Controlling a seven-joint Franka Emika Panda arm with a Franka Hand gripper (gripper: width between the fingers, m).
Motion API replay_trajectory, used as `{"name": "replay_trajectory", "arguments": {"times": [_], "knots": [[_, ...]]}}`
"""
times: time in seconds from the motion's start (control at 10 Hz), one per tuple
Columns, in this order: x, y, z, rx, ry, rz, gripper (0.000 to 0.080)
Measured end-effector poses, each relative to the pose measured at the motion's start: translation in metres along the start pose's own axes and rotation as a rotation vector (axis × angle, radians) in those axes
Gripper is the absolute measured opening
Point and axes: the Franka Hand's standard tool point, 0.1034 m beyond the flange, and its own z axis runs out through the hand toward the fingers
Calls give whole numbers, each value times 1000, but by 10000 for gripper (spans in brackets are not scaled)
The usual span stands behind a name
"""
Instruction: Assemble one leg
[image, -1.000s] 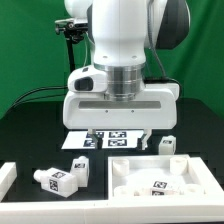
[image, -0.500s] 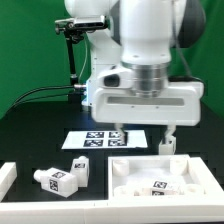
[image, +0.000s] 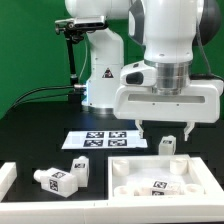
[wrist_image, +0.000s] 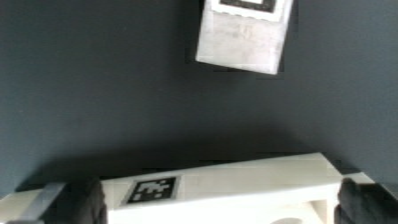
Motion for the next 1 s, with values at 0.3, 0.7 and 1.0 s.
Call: {"name": "replay_trajectory", "arguments": {"times": [0.3,0.7,1.0], "knots": [[-21,-5,16,25,-64,64,649],[-35,-6,9,127,-476,119,649],[-27,0,-10,147,-685,113,649]]}}
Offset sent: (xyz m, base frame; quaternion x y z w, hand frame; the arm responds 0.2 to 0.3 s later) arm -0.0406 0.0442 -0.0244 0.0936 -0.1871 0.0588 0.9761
